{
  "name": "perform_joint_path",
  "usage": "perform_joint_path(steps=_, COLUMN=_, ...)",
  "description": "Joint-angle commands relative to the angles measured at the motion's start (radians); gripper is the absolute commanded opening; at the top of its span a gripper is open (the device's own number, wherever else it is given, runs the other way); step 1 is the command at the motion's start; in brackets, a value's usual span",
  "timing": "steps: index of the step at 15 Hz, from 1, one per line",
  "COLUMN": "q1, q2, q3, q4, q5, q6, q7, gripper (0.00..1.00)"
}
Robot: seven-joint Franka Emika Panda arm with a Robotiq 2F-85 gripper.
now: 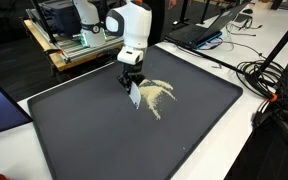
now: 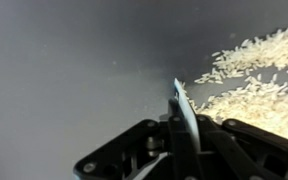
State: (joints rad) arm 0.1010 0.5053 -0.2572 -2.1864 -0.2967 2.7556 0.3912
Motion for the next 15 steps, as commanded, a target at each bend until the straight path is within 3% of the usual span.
perform_joint_path(steps=1, q1=0.014, q2=-0.02, q3=0.042, q4=-0.022, q5=0.03, q6=0.025, q7=-0.046, gripper=0.01)
perform_joint_path(steps=9, q1=0.039, q2=-0.049, q3=0.092, q4=-0.043, q5=0.029, q6=0.031, q7=-0.067, gripper=0.01)
perform_joint_path(steps=15, q1=0.077, q2=-0.093, q3=0.042, q4=-0.062, q5=-0.004, q6=-0.002, q7=-0.02, gripper=0.01)
